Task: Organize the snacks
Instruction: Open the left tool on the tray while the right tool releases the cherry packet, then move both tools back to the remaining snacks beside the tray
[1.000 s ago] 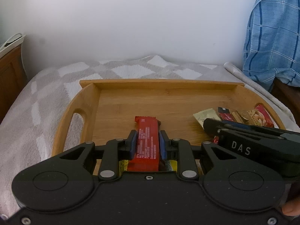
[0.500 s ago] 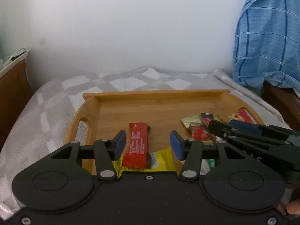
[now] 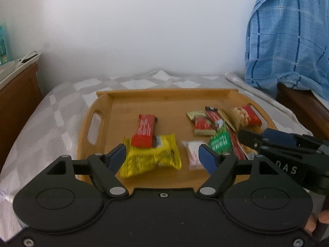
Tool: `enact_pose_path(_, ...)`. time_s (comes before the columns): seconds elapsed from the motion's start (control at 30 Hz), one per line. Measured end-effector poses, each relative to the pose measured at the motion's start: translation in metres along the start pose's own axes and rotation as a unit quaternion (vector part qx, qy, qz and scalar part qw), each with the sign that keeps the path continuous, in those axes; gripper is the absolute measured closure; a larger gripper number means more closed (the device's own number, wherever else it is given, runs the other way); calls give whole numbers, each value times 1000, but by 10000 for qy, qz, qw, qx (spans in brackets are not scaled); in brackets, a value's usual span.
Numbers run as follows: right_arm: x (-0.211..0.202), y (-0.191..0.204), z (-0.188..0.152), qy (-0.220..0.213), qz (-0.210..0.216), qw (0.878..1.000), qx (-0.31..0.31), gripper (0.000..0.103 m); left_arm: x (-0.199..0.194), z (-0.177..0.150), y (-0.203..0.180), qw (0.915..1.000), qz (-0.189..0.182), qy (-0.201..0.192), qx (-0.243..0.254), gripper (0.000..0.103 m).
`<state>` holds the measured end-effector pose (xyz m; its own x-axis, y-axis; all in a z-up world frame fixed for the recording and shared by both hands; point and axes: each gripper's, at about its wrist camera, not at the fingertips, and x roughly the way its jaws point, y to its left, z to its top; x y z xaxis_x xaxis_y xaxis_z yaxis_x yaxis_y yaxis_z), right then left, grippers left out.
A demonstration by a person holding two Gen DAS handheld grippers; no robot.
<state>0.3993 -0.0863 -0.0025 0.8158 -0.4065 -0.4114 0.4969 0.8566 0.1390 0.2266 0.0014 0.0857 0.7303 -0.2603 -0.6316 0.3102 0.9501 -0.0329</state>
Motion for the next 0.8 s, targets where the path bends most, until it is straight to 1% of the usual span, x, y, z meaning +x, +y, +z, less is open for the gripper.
enact_pose_path(0.1,-9,-1,-7,15,-7,10000,-33,30,-11,-12,0,10000,88,9,28,22)
enact_pose_path(0.33,-31,0,-25,26,117,9999,-22,23,-26,-37,6,9994,261,219,59,21)
enact_pose_path(0.6,-55,18,-46,-80,230,9988,-433,17,-40,-60,13,9988,333,345,109,19)
enact_pose_path(0.8,-63,32,-58,-101,370,9964,-756,14,-53,-74,26,9986,326,389,-131,18)
